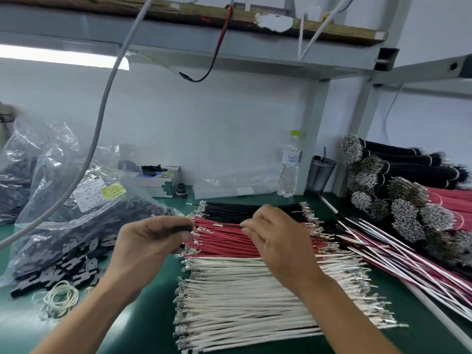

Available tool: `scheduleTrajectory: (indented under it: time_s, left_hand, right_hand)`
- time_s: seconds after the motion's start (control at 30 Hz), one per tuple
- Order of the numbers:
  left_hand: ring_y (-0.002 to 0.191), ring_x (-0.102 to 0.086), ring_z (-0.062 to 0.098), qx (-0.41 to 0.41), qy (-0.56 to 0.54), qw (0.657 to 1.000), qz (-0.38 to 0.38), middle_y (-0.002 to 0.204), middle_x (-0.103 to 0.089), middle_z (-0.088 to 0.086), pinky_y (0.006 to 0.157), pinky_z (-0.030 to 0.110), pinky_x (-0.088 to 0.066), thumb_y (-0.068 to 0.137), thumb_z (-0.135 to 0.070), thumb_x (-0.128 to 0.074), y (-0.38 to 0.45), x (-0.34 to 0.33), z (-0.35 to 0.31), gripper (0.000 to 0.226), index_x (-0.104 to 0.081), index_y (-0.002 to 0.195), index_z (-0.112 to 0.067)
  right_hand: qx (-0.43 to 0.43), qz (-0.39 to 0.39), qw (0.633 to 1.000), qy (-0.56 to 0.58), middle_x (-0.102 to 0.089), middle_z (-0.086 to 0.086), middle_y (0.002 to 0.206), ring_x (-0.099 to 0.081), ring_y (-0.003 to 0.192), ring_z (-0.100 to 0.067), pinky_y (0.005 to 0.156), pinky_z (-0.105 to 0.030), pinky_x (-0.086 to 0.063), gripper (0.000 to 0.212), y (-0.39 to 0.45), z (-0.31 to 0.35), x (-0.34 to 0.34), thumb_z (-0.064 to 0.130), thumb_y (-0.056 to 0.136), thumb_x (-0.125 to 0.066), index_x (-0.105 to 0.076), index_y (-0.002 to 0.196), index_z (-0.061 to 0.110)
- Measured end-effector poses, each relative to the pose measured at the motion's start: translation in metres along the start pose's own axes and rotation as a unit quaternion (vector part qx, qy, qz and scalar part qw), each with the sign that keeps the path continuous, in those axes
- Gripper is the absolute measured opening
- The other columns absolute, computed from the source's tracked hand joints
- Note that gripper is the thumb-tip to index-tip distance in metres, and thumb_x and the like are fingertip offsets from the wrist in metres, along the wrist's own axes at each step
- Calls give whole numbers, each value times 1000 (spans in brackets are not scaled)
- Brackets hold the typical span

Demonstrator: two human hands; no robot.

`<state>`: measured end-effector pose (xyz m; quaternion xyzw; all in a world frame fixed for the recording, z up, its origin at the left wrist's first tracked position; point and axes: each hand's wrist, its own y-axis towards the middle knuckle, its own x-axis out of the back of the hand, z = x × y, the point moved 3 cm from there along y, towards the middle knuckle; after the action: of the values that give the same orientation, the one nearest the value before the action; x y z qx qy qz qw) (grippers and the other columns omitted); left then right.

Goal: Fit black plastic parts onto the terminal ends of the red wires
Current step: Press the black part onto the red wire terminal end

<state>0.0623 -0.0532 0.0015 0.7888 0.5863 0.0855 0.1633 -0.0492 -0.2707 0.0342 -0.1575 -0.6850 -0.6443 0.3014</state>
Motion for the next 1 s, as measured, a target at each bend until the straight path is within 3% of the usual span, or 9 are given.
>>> scheduleTrajectory:
  time_s: [0.1, 0.2, 0.3, 0.43, 0.53, 1.0]
  left_hand:
    - [70, -72, 26, 4, -3, 999, 31, 87, -79, 13, 68, 32, -64, 70, 0, -82, -2, -9, -2, 27, -85, 90, -18]
    - [73, -74, 24, 25, -24, 998, 43, 89, -79, 16, 68, 27, -63, 65, 1, -83, -3, -11, 2, 33, -84, 94, -14]
    - [70, -70, 28, 38, -23, 996, 72, 87, -78, 22, 69, 26, -61, 66, 7, -82, -7, -16, 4, 29, -84, 90, -10]
    - [70, -73, 28, 59, -21, 995, 79, 87, -78, 20, 60, 29, -62, 68, 0, -82, -10, -19, 5, 25, -84, 90, -13]
    - [71, -76, 23, 65, -21, 995, 77, 84, -78, 18, 56, 26, -60, 66, -6, -82, -10, -19, 3, 28, -84, 92, -17]
    - [67, -73, 24, 56, -7, 995, 78, 83, -78, 18, 59, 23, -59, 64, -10, -82, -11, -18, 0, 25, -84, 89, -16]
  right_hand:
    - [-12, 2, 1000, 20, -61, 4, 89, -60, 76, -12, 55, -32, -55, 17, -6, -3, -7, 15, 94, -70, -75, 111, 15]
    - [-44, 17, 996, 81, -58, 8, 94, -56, 77, -6, 60, -23, -50, 18, -6, 1, -9, 15, 97, -65, -74, 113, 18]
    - [-87, 35, 986, 136, -54, 16, 92, -52, 75, 0, 64, -10, -36, 17, -9, 3, -13, 20, 97, -63, -75, 108, 25]
    - [-100, 33, 985, 139, -54, 16, 85, -51, 72, 3, 61, -8, -32, 8, -10, 7, -16, 31, 92, -69, -77, 95, 30]
    - [-98, 33, 983, 149, -54, 17, 85, -53, 73, 3, 62, -7, -34, 6, -10, 7, -18, 29, 89, -75, -78, 94, 29]
    - [-99, 51, 984, 142, -57, 17, 84, -56, 79, -1, 65, -10, -38, 8, -8, 4, -15, 27, 86, -78, -79, 94, 29]
